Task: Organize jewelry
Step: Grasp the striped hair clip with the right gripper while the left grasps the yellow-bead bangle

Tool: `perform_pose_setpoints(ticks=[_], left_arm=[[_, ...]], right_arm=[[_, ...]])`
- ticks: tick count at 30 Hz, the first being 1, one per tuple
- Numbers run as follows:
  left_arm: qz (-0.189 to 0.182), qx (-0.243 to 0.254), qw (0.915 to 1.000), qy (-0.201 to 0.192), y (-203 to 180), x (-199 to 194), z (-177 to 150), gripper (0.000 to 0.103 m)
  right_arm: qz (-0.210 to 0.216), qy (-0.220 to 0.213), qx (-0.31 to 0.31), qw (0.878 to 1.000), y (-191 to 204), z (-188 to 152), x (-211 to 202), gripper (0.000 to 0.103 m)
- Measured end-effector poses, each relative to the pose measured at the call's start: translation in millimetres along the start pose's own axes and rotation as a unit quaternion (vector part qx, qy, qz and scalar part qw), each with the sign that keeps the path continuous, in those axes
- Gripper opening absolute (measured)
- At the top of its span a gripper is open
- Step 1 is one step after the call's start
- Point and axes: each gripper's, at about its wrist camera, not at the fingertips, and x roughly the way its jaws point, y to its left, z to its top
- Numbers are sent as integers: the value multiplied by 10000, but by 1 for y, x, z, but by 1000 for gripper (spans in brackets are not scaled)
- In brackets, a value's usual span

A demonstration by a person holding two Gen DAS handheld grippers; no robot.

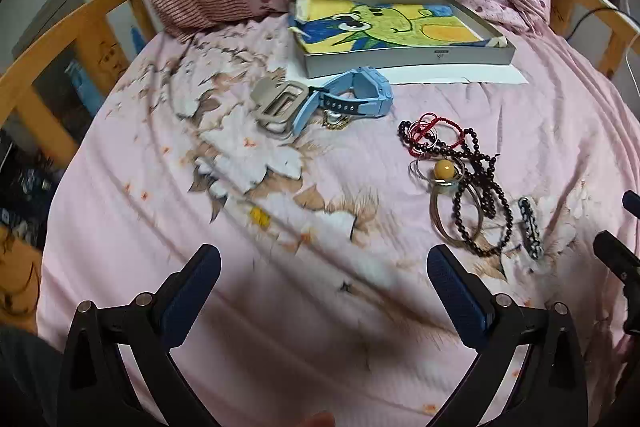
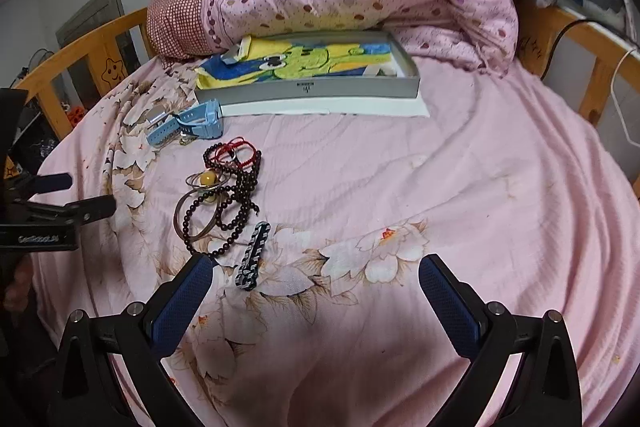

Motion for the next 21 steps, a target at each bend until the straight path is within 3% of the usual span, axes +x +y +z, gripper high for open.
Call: perform_pose_setpoints(ticks=[4,14,21], left_arm=[[-223,153,9996,-74,4,16,10,101],[-1453,366,9883,-297,10,35,30,101],[-1803,678,9810,-244,-3,30,24,95]], right_arm=[[67,242,-79,9997,-2,2,11,103],[369,388,-280,9982,-3,10,26,103],[552,489,-469,9962,-3,8,29,87]])
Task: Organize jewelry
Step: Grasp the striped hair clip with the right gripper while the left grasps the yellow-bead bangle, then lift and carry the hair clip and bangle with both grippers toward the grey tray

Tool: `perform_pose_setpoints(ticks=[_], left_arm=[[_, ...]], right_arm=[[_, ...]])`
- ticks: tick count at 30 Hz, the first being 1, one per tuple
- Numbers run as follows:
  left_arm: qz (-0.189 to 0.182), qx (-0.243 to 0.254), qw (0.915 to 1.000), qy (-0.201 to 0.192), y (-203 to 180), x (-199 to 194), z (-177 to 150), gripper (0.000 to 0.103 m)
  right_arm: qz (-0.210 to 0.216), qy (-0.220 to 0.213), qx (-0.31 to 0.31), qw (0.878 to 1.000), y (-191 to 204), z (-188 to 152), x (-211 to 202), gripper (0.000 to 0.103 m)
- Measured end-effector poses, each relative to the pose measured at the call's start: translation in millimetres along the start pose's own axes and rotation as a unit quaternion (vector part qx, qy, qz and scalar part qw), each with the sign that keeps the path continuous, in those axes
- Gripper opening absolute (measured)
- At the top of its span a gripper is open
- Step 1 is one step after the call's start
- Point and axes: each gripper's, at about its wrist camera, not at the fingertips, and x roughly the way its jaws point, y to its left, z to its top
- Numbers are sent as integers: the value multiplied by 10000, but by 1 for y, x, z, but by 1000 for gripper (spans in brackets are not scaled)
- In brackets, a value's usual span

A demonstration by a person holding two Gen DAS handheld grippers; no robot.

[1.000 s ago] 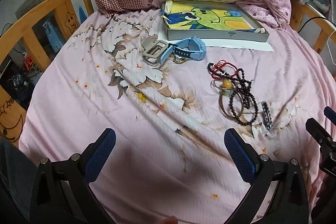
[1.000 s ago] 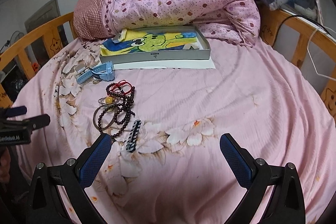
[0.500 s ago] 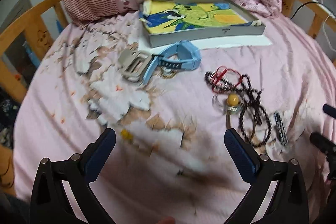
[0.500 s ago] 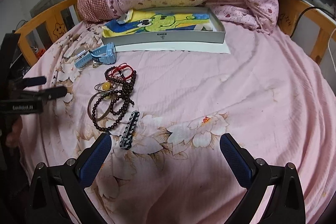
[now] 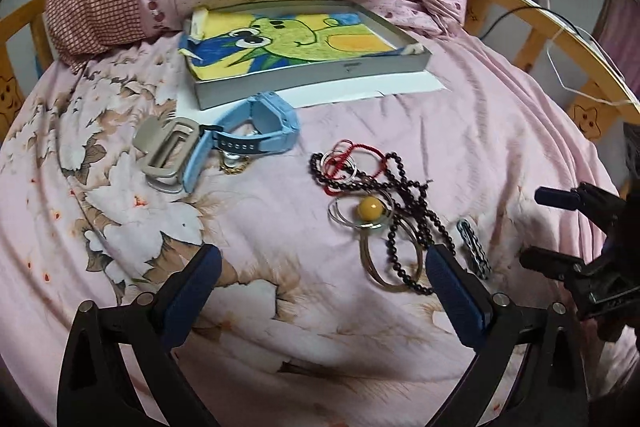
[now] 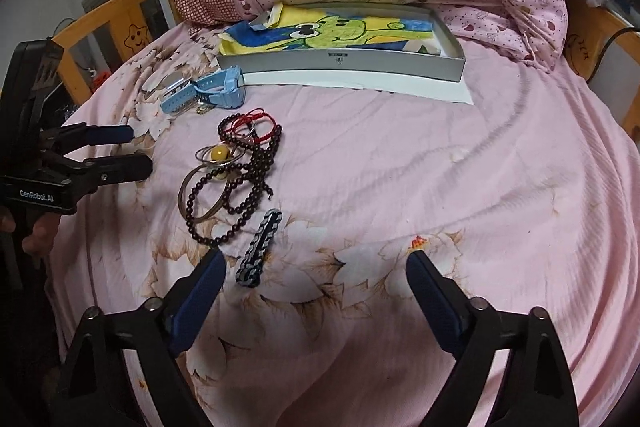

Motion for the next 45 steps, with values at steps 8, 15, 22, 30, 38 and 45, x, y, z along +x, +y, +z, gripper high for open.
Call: perform_pose_setpoints(ticks=[8,15,22,30,38,45], left_arm=[[-250,-56,9992,316,0,11,-4,72],[-598,-270,9963,555,8,24,-4,39],[-842,-53,9954,443,0,25,1,21],[-1007,-210,9917,770,6,50,4,14],[-724,45,9940,818,-1,55,5,2],[-668,-210,9939,855,3,49,1,1]], right_arm=[[233,141,-85,9996,9,-8,4,57],[417,112,-160,9989,17,-8,7,48],[519,158,-250,9982,24,-3,14,41],[501,455,-254,9974,30,-2,35,36],[32,579,-258,9980,36,2,49,27],[13,359,99,9993,29,-3,37,15]])
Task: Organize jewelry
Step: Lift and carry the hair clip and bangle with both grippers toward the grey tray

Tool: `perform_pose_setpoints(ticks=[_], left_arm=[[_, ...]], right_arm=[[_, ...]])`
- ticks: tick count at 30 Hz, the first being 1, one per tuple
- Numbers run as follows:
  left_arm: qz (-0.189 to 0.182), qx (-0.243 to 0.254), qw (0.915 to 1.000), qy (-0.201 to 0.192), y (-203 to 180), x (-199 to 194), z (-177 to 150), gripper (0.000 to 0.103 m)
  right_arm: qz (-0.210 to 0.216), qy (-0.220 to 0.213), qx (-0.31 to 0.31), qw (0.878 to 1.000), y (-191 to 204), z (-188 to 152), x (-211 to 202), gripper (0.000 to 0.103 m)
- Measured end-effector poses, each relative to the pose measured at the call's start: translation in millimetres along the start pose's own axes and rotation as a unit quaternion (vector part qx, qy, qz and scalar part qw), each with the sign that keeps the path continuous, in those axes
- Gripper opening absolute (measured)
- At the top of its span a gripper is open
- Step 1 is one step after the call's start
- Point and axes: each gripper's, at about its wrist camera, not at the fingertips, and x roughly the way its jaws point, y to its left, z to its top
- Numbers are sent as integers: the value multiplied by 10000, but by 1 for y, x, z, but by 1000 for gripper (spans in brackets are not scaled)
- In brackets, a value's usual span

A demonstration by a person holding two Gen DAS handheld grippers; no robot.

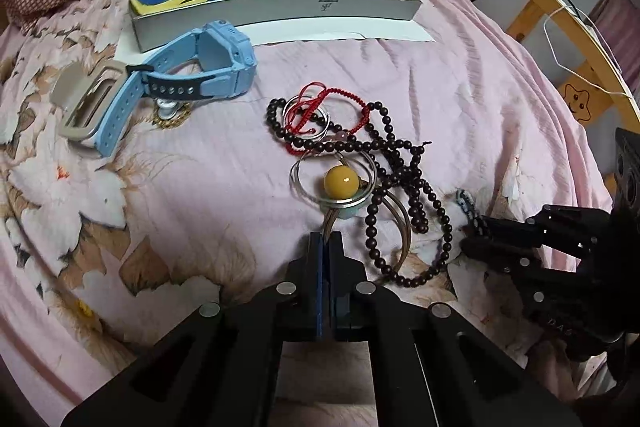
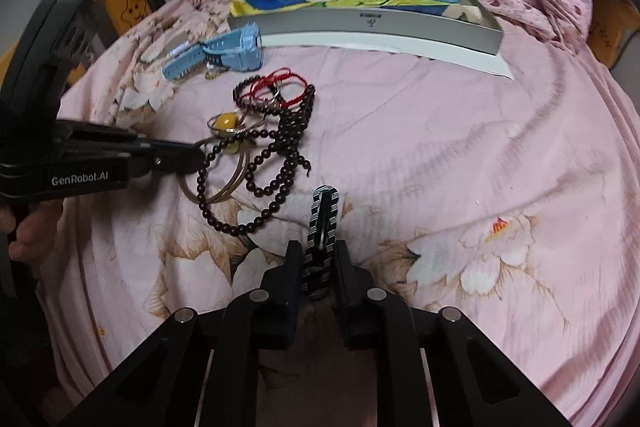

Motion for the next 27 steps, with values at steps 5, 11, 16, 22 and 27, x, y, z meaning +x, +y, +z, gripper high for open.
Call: perform_pose_setpoints(ticks=[5,11,16,22,27], left_arm=[[-11,-188,9998,20,-2,-19,-8,1],[-237,-426,9987,130,-7,-41,-19,1],[-403,-680,9966,236,-7,-60,-31,0],[-570,-841,9941,386,-6,-78,-17,0],[-437,-725,9912,1016,-6,-81,-1,0]], right_arm=[[88,-280,196,9994,-2,-2,-16,15],[238,-528,198,9981,3,2,-34,15],[377,-608,137,9973,9,2,-40,15],[475,-758,10,9960,14,7,-46,15],[532,-791,-70,9954,15,13,-46,15]])
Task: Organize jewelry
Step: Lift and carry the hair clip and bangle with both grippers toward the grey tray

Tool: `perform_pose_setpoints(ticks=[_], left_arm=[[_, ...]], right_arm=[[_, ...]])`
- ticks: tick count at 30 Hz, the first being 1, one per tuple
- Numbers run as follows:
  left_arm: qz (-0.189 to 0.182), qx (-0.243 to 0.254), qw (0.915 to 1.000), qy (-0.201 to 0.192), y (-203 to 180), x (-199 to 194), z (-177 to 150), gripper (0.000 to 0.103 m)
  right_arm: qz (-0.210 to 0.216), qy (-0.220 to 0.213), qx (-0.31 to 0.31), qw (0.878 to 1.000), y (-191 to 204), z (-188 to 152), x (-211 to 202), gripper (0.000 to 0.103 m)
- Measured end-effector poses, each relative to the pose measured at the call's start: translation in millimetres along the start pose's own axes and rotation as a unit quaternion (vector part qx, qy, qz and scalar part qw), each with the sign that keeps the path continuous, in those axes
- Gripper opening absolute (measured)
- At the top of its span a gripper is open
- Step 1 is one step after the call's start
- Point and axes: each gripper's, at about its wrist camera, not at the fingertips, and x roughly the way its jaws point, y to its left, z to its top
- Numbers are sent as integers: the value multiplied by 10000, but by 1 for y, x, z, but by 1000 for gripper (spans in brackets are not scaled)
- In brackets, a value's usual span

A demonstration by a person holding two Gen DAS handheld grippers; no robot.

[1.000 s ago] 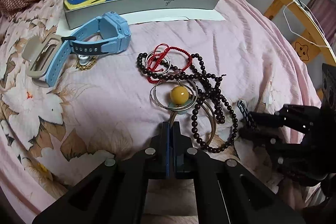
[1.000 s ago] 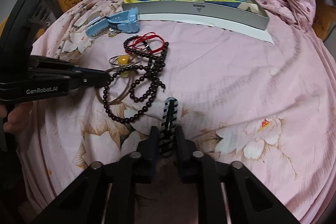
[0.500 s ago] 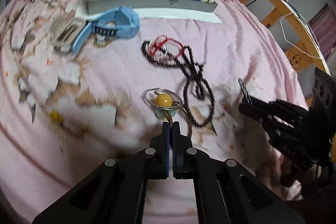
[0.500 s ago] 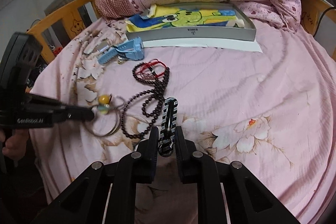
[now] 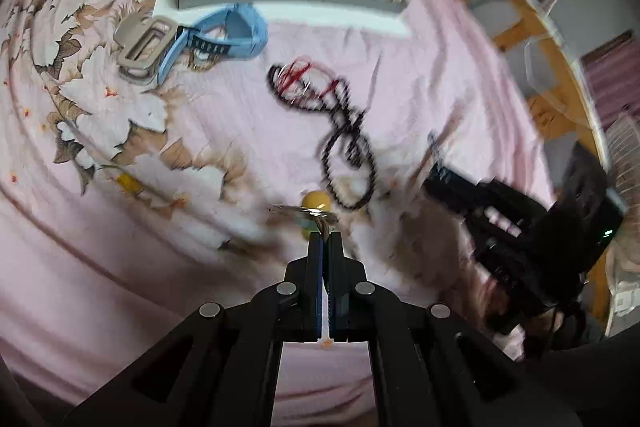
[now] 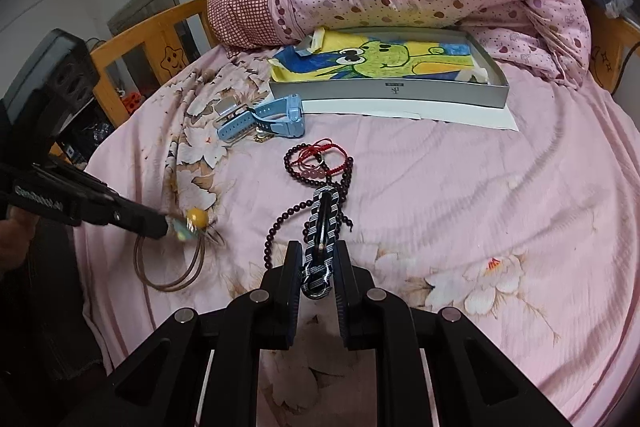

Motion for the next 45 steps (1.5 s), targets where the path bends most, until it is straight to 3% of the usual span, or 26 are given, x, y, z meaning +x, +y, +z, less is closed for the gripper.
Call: perform_pose_setpoints(ticks=[4,8,15,26,29,34,45], left_arm=[[377,113,9968,690,4,21,-1,0],[205,-16,9953,951,9,30,-6,0],[39,103,9945,1042,-5,15,6,0],[-72,261,9940,1059,-18,-21,56,0],[375,554,9866,1489,-20,-6,57,0],[762,495,9723,2151,-3,20,52,0],[581,347,9810,1818,-3,6,111,0]], right_arm=[[77,37,-11,10000,1,0,6,15],[153,41,0,9999,2,0,9,15],[250,-4,10,9997,0,8,12,15],[442,-142,-33,9989,-4,40,16,15],[449,-115,-135,9988,-5,47,23,15],[530,-75,-164,9984,-8,51,31,15],[578,-103,-31,9983,-34,83,55,15]])
